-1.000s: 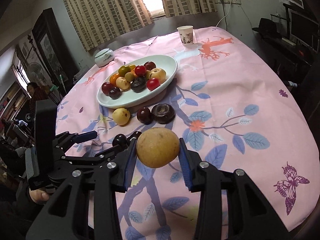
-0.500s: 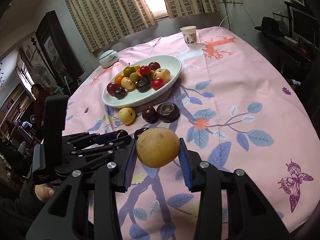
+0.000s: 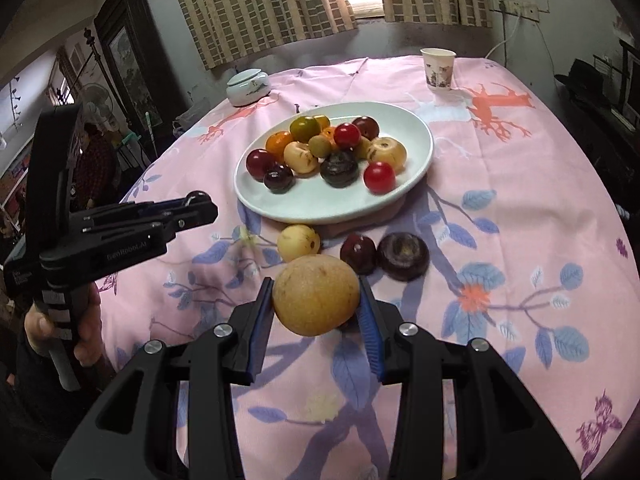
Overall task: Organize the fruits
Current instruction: 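Place both fruits on the white plate and open both tools, then move both open tools back toward the remaining dark fruits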
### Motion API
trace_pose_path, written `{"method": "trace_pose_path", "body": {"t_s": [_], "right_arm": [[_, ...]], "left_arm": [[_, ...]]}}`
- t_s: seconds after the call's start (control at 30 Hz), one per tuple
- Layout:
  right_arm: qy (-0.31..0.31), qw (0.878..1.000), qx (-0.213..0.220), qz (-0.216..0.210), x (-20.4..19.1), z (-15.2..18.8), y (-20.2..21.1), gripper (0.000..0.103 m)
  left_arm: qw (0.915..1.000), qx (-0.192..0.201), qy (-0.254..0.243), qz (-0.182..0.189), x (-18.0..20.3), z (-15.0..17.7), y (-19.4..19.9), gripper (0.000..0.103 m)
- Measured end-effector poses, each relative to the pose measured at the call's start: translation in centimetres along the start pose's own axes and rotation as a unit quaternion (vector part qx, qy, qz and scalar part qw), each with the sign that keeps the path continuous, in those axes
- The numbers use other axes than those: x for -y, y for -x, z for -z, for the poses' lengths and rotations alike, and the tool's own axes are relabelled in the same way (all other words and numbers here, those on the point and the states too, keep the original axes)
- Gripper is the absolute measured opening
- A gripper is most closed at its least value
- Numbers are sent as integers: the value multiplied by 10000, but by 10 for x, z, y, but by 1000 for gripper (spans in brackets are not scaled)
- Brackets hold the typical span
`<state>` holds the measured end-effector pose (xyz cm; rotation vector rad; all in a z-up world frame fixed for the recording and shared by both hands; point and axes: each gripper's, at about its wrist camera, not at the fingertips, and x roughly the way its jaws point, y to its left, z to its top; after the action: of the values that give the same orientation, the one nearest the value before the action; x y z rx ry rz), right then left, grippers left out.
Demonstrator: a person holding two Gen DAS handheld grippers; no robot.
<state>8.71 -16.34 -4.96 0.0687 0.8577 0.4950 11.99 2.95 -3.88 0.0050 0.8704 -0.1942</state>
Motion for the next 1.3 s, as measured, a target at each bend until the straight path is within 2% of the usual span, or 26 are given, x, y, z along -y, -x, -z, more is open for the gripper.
{"method": "trace_pose_path", "body": {"t_s": [0.1,0.2,0.33,0.73,0.77,0.83,0.87,0.9,1.1,1.3], "right_arm": [[212,9996,20,172,-5,-32,-21,41],[336,9989,26,319,-3,-53,-48,41],[282,9990,-194,294,5,-64,-72,41],[344,9982,-315,385,10,-79,-90,41],[359,9980,-313,424,9,-80,-92,43],[387,9977,-200,513,9,-83,-90,52],[374,9975,-117,582,10,-84,-87,62],[354,9974,-38,621,11,-86,-84,63],[267,9969,173,717,21,-84,-47,63],[58,9969,162,766,29,-38,-6,63]], "left_arm": [[9999,-41,-15,-92,-3,-32,-14,28],[9998,-181,59,-21,-1,-51,-35,29],[9994,-322,121,69,1,-58,-54,29],[9984,-523,159,111,3,-69,-81,29],[9985,-516,166,102,3,-70,-81,30],[9987,-471,184,86,2,-72,-77,40],[9989,-423,206,80,1,-74,-74,53],[9991,-343,236,65,-1,-75,-69,62],[9994,-13,345,64,-12,-70,-29,64],[9987,226,464,-50,-14,-19,5,70]]}}
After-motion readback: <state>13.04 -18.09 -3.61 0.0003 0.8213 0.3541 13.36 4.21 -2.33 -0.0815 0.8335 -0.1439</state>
